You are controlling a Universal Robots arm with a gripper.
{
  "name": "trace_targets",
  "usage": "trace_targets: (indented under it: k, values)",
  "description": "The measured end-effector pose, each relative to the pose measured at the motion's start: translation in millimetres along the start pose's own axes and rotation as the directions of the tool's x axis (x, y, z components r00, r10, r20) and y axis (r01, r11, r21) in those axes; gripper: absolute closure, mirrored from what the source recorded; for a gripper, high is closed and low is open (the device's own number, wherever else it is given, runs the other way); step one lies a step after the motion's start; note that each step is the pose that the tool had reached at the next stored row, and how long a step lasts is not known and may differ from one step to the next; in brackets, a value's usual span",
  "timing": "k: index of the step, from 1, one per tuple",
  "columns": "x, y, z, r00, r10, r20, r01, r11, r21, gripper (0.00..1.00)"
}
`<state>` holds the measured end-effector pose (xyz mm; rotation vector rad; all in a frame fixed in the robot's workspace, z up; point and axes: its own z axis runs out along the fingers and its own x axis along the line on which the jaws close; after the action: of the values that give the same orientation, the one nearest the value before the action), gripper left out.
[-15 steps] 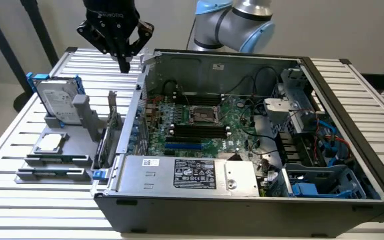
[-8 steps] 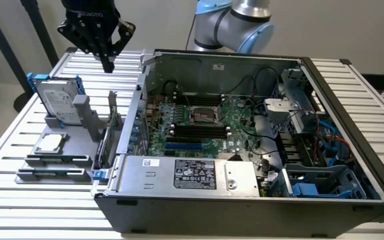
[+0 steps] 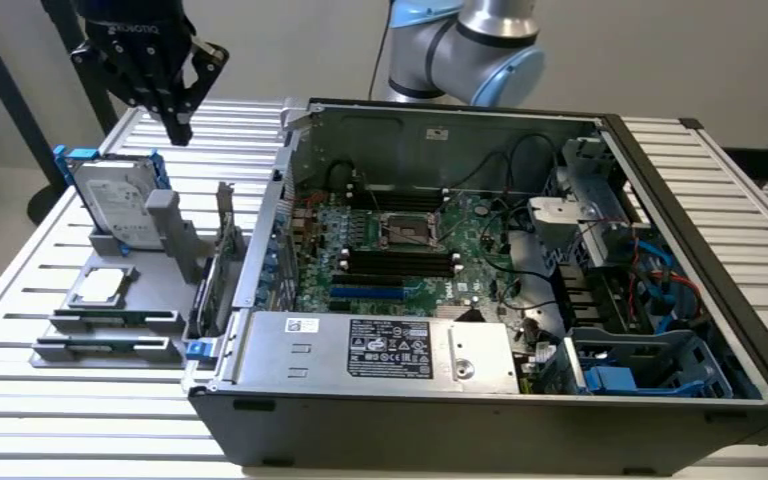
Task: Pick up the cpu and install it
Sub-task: 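Reach for the cpu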
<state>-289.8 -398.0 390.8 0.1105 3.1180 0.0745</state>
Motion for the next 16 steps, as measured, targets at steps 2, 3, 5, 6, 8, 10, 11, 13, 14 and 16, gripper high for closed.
trace_targets:
  k: [2,3,5,6,8,10,11,13,14,16]
  values:
    - [9.0,-0.1,0.9,1.0000,0.000,0.0000,0.000,1.0000,0.0006,0.89]
    - [13.7,-0.1,1.5,1.0000,0.000,-0.0001,0.000,1.0000,0.0009,0.89]
    - [22.7,-0.1,2.8,1.0000,0.000,-0.0004,0.000,1.0000,0.0016,0.89]
    - [27.3,-0.1,3.4,1.0000,0.000,-0.0007,0.000,1.0000,0.0019,0.89]
    - [36.7,0.0,5.0,1.0000,0.000,-0.0013,0.000,1.0000,0.0023,0.89]
    - [45.7,0.1,6.4,1.0000,0.000,-0.0022,0.000,1.0000,0.0028,0.89]
    - [50.3,0.1,7.3,1.0000,0.000,-0.0027,0.000,1.0000,0.0030,0.89]
    - [59.5,0.1,8.8,1.0000,0.000,-0.0037,0.000,1.0000,0.0033,0.89]
    - [64.2,0.2,9.5,1.0000,0.000,-0.0044,0.000,1.0000,0.0035,0.89]
    - [73.4,0.2,11.1,1.0000,0.000,-0.0054,0.000,1.0000,0.0039,0.89]
